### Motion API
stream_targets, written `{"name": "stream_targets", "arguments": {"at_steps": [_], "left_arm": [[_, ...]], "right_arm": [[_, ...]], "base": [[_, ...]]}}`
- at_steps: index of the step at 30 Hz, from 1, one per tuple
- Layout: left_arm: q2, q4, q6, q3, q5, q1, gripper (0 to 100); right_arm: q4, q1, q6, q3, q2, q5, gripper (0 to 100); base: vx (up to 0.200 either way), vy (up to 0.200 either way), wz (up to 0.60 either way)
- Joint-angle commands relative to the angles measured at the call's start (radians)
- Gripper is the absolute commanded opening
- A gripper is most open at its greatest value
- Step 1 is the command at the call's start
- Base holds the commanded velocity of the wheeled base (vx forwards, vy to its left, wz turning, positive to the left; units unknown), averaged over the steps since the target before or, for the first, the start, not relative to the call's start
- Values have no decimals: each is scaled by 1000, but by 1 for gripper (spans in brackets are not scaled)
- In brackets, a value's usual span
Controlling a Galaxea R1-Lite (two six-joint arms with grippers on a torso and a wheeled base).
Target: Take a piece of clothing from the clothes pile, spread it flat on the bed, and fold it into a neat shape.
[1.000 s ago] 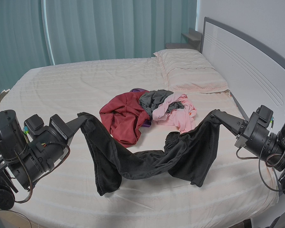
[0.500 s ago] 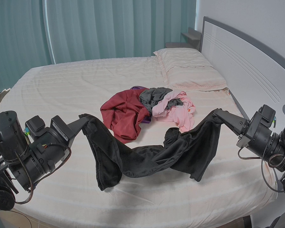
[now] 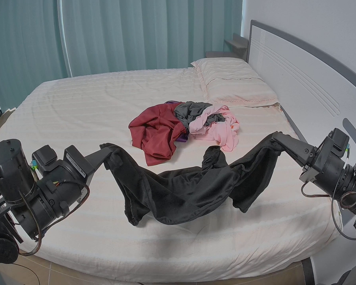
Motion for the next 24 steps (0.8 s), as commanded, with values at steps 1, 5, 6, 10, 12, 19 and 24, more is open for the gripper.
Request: {"name": "stream_targets", "arguments": {"at_steps": [1, 5, 6, 10, 12, 19, 24], "left_arm": [[0, -1, 0, 0, 0, 0, 0], [0, 1, 0, -4, 2, 2, 0], [0, 2, 0, -4, 2, 2, 0], [0, 2, 0, -2, 0, 2, 0], [0, 2, 0, -2, 0, 2, 0], [-8, 4, -3, 0, -32, 2, 0], [-14, 4, -3, 0, -33, 2, 0]], "right_arm": [[-1, -2, 0, -2, -1, 0, 0], [-1, 0, 0, 0, 5, 2, 0], [-1, 0, 0, 0, 7, 0, 0], [1, -2, 0, 0, 0, 0, 0], [1, -3, 0, 0, -3, 0, 0], [1, -3, -1, 0, -3, 0, 0], [1, -3, -1, 0, -4, 0, 0]], "base": [[0, 0, 0], [0, 0, 0], [0, 0, 0], [0, 0, 0], [0, 0, 0], [0, 200, 0], [0, 200, 0]]}}
